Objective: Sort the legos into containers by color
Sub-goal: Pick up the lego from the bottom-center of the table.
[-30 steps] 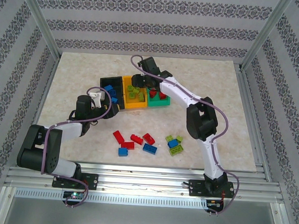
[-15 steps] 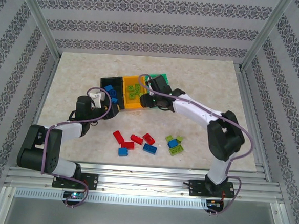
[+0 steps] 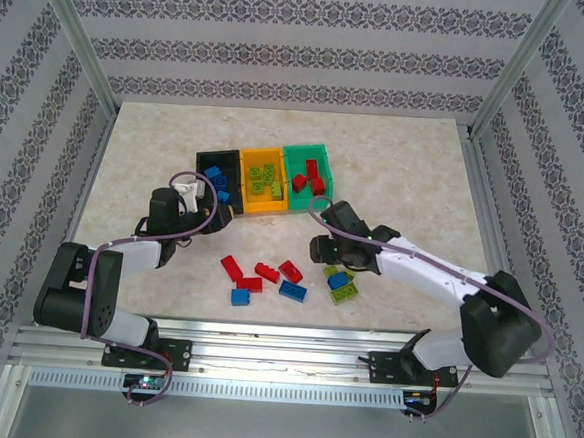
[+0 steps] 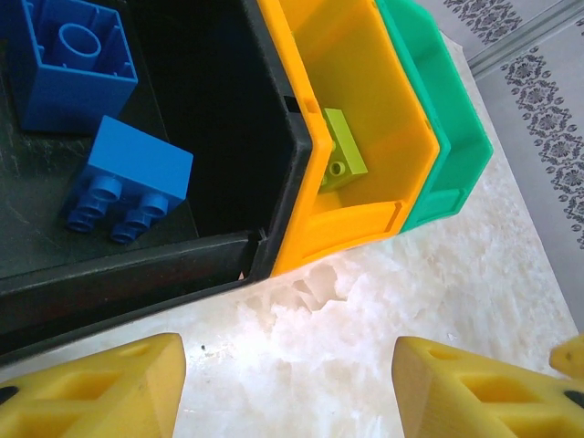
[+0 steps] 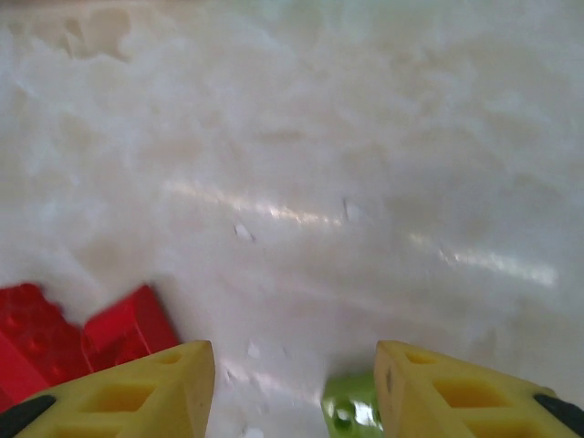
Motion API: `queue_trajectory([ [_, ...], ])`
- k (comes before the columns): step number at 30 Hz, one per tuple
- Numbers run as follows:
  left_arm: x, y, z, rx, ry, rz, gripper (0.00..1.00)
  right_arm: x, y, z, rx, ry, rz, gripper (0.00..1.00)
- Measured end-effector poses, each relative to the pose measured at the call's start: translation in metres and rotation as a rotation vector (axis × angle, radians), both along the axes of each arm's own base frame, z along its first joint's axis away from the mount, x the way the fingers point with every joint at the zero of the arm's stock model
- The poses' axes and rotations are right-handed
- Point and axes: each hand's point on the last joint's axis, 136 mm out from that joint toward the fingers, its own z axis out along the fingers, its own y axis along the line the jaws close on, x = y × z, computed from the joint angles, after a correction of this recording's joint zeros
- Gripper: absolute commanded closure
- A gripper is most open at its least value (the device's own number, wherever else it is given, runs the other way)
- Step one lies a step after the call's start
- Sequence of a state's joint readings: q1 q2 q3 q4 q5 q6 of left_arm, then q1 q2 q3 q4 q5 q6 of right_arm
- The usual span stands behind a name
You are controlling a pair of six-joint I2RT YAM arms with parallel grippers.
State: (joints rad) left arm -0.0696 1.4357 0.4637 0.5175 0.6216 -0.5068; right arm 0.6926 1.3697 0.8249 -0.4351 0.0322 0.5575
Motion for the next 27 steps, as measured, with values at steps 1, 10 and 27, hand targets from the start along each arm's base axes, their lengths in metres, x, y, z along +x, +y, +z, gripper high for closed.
queue_trajectory([
  [1, 0.0, 0.0, -0.001, 0.0, 0.001, 0.0, 0.39, -0.005, -0.005, 0.0, -0.001, 0.003, -0.015, 0.5],
  [10, 0.001, -0.001, -0.003, -0.014, 0.011, 0.0, 0.38, -0.043, -0.053, -0.029, -0.052, 0.101, -0.154, 0.46],
  [27, 0.002, -0.002, -0.002, -0.026, 0.007, -0.002, 0.38, -0.029, -0.066, -0.041, 0.082, 0.158, -0.328, 0.41],
])
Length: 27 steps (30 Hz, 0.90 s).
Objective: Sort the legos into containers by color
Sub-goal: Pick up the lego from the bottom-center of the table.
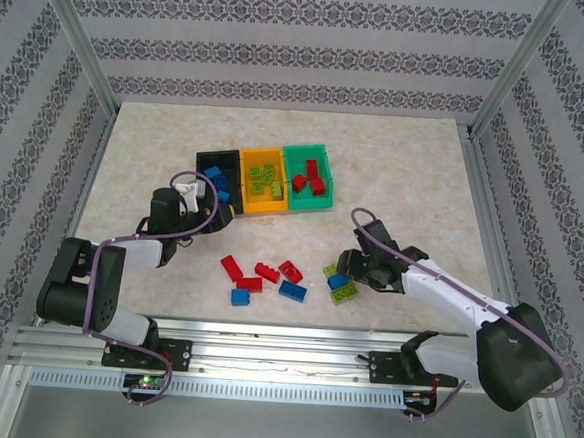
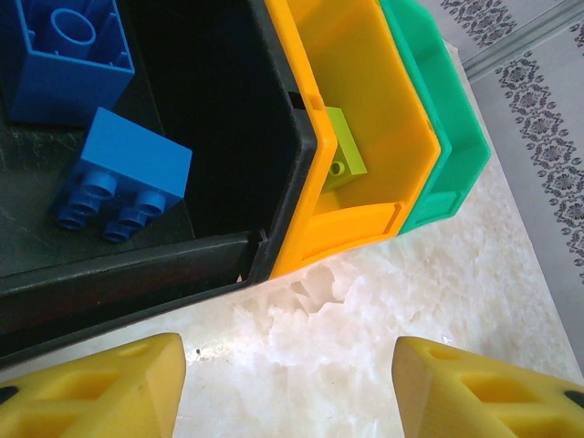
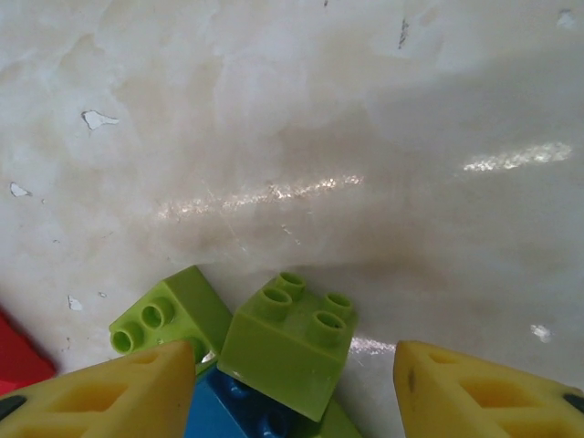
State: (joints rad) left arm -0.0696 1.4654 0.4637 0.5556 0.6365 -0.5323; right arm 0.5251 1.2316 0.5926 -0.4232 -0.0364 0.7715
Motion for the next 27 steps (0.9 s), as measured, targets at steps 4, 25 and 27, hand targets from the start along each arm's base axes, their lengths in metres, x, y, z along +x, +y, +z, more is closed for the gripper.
queue_trajectory([
  [4, 0.0, 0.0, 0.0, 0.0, 0.0, 0.0, 0.38, 0.0, 0.005, -0.008, 0.012, 0.027, 0.006, 0.41],
  [25, 0.0, 0.0, 0.0, 0.0, 0.0, 0.0, 0.38, 0.026, 0.026, 0.014, 0.066, -0.049, 0.059, 0.61],
  [27, 0.0, 0.0, 0.0, 0.0, 0.0, 0.0, 0.39, 0.04, 0.038, 0.028, 0.103, -0.089, 0.076, 0.61],
])
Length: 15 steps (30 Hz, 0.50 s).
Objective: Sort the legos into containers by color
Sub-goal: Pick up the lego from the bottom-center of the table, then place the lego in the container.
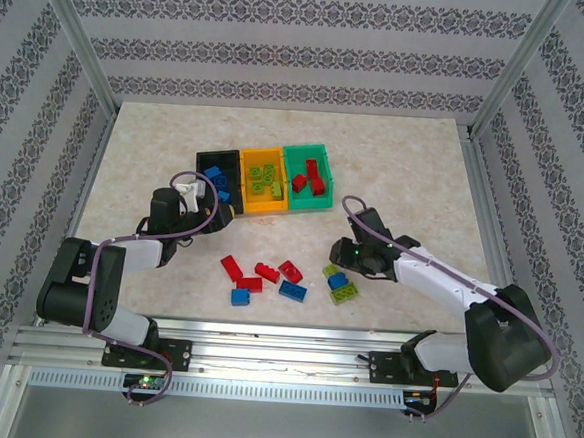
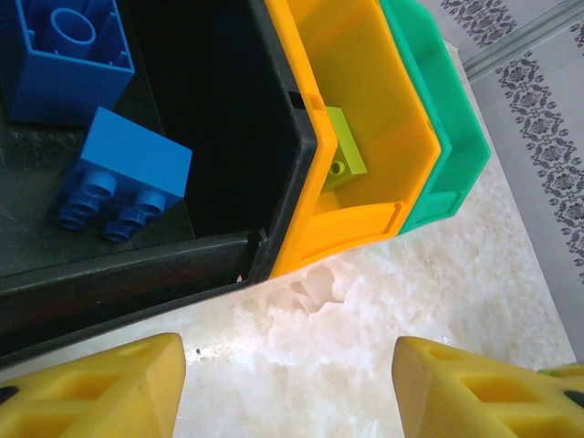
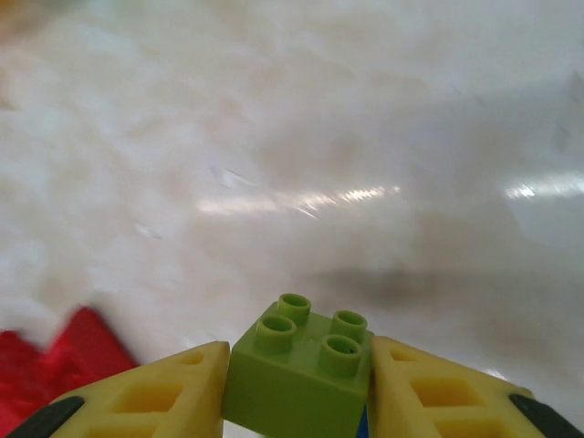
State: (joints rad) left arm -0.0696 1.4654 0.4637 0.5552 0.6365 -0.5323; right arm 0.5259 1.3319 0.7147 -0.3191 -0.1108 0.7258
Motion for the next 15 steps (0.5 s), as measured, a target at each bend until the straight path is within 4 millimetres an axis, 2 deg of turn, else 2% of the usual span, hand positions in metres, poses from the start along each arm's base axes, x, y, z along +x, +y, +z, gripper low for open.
queue_trajectory([
  [3, 0.0, 0.0, 0.0, 0.0, 0.0, 0.0, 0.38, 0.029, 0.026, 0.019, 0.055, -0.056, 0.036, 0.61],
  [11, 0.0, 0.0, 0.0, 0.001, 0.0, 0.0, 0.38, 0.118, 0.126, 0.055, 0.197, -0.182, 0.184, 0.6],
  [15, 0.0, 0.0, 0.001, 0.001, -0.003, 0.001, 0.38, 0.162, 0.167, 0.077, 0.26, -0.247, 0.237, 0.56],
])
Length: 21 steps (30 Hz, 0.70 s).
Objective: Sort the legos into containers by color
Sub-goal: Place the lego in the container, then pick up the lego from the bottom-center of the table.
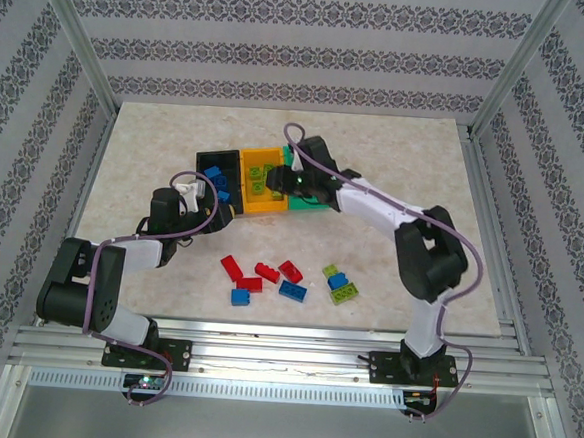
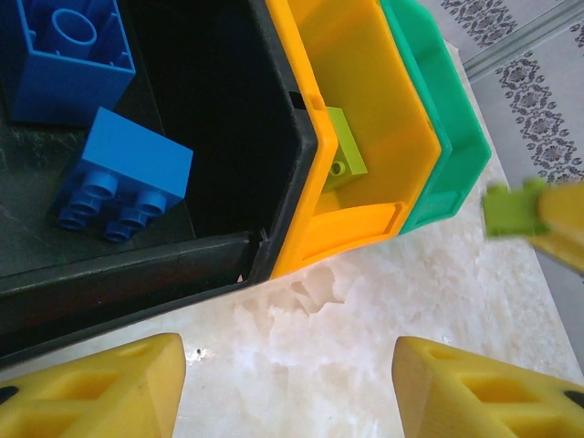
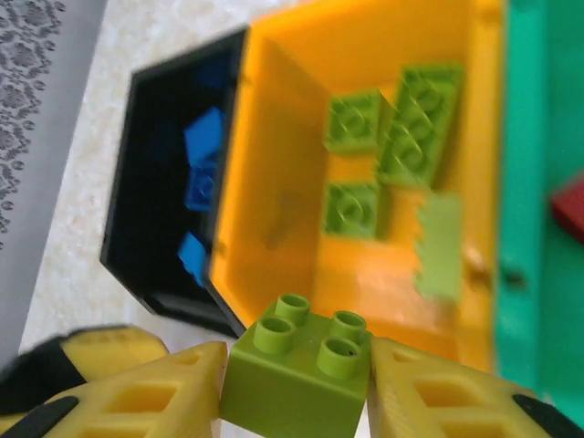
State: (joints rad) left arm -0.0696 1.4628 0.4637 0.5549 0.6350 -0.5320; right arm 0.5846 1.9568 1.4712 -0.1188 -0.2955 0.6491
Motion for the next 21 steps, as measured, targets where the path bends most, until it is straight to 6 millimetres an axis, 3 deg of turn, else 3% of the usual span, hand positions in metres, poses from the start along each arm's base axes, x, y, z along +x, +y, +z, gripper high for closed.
queue_trajectory([
  [3, 0.0, 0.0, 0.002, 0.001, -0.007, 0.002, 0.38, 0.029, 0.019, 0.013, 0.042, -0.039, 0.017, 0.49],
  [6, 0.0, 0.0, 0.004, 0.001, -0.013, 0.003, 0.38, 0.048, 0.024, 0.015, 0.08, -0.043, 0.02, 0.45],
  [11, 0.0, 0.0, 0.005, 0.002, -0.016, 0.002, 0.38, 0.051, 0.015, 0.004, 0.087, -0.017, 0.015, 0.43],
  [13, 0.0, 0.0, 0.005, 0.002, -0.016, 0.002, 0.38, 0.047, 0.011, -0.004, 0.079, -0.003, 0.015, 0.44],
  [16, 0.0, 0.001, 0.005, 0.002, -0.016, 0.002, 0.38, 0.024, 0.0, -0.02, 0.05, 0.037, 0.023, 0.44],
  [21, 0.0, 0.001, 0.004, 0.002, -0.014, 0.002, 0.38, -0.023, -0.025, -0.016, 0.015, 0.05, 0.048, 0.44],
])
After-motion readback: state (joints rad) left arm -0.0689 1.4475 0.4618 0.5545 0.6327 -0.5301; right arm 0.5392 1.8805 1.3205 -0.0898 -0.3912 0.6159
